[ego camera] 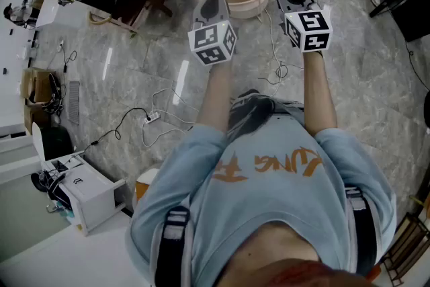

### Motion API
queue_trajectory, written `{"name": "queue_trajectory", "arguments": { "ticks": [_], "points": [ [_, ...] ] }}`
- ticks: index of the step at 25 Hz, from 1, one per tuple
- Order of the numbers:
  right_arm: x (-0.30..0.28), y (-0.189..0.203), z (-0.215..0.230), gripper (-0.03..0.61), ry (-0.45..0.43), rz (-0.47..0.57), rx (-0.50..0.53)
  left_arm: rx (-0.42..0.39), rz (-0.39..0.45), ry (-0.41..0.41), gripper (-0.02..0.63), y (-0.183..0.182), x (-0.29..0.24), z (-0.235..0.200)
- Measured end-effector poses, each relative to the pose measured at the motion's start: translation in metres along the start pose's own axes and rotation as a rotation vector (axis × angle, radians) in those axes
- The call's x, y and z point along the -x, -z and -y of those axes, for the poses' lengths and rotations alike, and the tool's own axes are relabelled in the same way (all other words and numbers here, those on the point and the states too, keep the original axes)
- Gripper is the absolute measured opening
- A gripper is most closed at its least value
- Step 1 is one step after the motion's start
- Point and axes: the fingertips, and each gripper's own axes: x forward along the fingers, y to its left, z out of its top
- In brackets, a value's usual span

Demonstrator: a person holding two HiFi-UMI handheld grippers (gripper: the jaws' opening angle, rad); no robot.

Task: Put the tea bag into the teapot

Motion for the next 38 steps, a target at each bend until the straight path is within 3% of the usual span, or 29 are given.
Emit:
{"name": "queue_trajectory", "arguments": {
  "ticks": [8,18,24,33,38],
  "points": [
    [0.004,-0.004,0.007,0.034,-0.007,0.011,0.018,-0.004,-0.011,0.015,0.026,0.0,-0.005,0.006],
    [-0.005,-0.001,0.035,0.034,0.054,0.014,-0.094,0.001,-0.002,-0.003,0.026,0.0,-0.011,-0.006],
    [-0.019,0.005,0.032,0.034,0.02,-0.003,-0.108,0.016,0.009,-0.031,0.025,0.001,-0.014,-0.018],
    [-0.05,0.008,0.005,0.034,-0.036,-0.016,-0.122,0.041,-0.005,-0.115,0.025,0.005,0.004,-0.068],
    [-0.079,0.019,-0.002,0.034,-0.066,-0.033,-0.099,0.059,-0.009,-0.127,0.025,0.014,-0.013,-0.092]
  ]
}}
